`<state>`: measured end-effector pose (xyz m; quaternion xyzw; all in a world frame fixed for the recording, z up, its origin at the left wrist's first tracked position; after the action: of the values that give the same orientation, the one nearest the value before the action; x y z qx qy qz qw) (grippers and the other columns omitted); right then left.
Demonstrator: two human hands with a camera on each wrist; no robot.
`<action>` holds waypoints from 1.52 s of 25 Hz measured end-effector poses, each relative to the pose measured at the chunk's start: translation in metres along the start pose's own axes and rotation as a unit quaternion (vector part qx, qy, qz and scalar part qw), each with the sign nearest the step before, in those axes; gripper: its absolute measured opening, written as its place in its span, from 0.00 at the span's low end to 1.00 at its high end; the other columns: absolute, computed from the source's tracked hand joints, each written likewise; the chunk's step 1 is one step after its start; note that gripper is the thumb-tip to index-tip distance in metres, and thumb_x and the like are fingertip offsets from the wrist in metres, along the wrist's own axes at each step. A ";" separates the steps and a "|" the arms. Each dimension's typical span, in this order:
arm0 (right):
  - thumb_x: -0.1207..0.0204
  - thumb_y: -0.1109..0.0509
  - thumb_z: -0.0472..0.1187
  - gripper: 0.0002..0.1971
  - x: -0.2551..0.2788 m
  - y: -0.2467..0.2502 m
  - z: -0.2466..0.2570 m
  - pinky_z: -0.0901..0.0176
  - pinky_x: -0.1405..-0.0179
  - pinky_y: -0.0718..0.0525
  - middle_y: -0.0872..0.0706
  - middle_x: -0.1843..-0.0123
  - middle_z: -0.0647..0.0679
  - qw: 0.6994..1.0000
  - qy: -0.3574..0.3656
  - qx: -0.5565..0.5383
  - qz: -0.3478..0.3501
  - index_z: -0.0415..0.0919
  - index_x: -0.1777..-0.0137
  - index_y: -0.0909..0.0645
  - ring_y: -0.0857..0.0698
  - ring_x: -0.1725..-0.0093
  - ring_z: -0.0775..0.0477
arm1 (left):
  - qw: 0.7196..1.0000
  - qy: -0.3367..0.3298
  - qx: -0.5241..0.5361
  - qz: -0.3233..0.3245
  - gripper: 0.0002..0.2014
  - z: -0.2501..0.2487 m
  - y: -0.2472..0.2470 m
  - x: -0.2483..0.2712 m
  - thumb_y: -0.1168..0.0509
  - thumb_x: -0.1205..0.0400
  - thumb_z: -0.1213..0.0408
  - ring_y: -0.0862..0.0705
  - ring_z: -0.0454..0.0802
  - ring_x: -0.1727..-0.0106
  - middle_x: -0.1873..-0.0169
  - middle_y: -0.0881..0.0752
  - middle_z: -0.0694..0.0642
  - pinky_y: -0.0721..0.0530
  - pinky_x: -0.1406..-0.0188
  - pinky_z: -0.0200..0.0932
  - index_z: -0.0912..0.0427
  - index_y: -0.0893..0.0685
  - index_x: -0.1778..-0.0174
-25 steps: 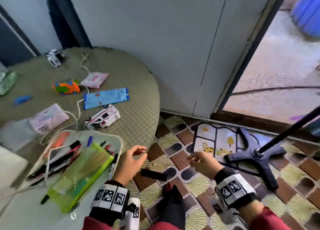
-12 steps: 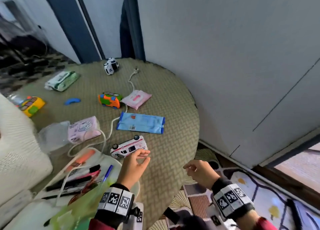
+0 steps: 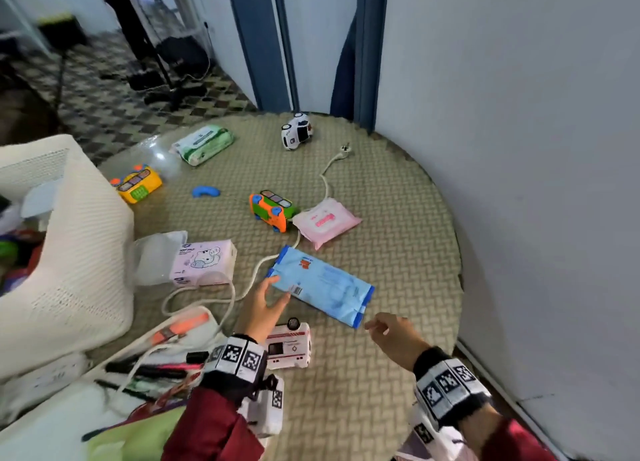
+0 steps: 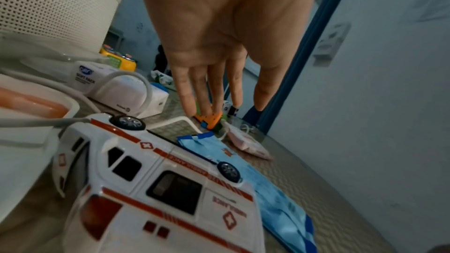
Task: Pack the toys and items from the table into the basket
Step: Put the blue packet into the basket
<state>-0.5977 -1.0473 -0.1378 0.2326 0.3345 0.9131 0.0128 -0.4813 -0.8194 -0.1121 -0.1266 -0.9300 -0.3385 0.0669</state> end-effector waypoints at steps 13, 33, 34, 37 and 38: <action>0.27 0.29 0.55 0.30 -0.124 0.000 0.025 0.49 0.32 0.31 0.33 0.31 0.44 0.978 0.022 0.209 0.005 0.47 0.28 0.33 0.32 0.31 0.40 | 0.989 0.139 -0.045 0.035 0.38 0.048 -0.034 -0.080 0.27 0.41 0.48 0.19 0.53 0.39 0.39 0.20 0.55 0.22 0.36 0.48 0.59 0.21 0.34; 0.28 0.25 0.34 0.11 -0.070 0.047 0.069 0.62 0.64 0.18 0.13 0.61 0.44 0.971 0.098 -0.217 -0.030 0.52 0.53 0.15 0.15 0.61 0.49 | 0.934 0.052 0.352 -0.040 0.18 -0.014 0.030 -0.014 0.32 0.22 0.79 0.10 0.49 0.62 0.56 0.13 0.59 0.11 0.70 0.46 0.58 0.27 0.42; 0.28 0.24 0.34 0.11 -0.062 0.044 0.076 0.58 0.63 0.17 0.12 0.61 0.44 0.971 0.105 -0.213 -0.037 0.52 0.53 0.15 0.14 0.61 0.47 | 0.933 0.041 0.354 -0.047 0.19 -0.012 0.036 -0.007 0.32 0.23 0.79 0.10 0.50 0.61 0.54 0.13 0.61 0.11 0.70 0.46 0.60 0.27 0.40; 0.28 0.24 0.35 0.11 -0.032 0.026 0.093 0.55 0.62 0.17 0.12 0.61 0.44 0.970 0.111 -0.209 -0.061 0.53 0.53 0.15 0.13 0.61 0.45 | 0.928 0.021 0.368 -0.057 0.20 0.003 0.056 0.012 0.31 0.24 0.79 0.10 0.54 0.59 0.51 0.13 0.64 0.11 0.69 0.48 0.60 0.26 0.40; 0.28 0.24 0.35 0.11 -0.022 0.018 0.098 0.55 0.63 0.17 0.13 0.61 0.43 0.968 0.115 -0.211 -0.069 0.53 0.53 0.16 0.13 0.62 0.45 | 0.927 0.014 0.370 -0.060 0.19 0.008 0.064 0.020 0.30 0.24 0.80 0.10 0.54 0.59 0.52 0.12 0.64 0.11 0.69 0.48 0.60 0.25 0.41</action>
<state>-0.5335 -1.0058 -0.0701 0.0946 0.1488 0.9805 0.0864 -0.4828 -0.7630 -0.0751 -0.0322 -0.9939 0.0249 0.1022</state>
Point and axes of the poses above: each hand's wrist, its own x-axis away from the middle knuckle, its own y-axis out of the back of the hand, z = x × y, the point moved 2 cm from there along -x, towards the middle knuckle
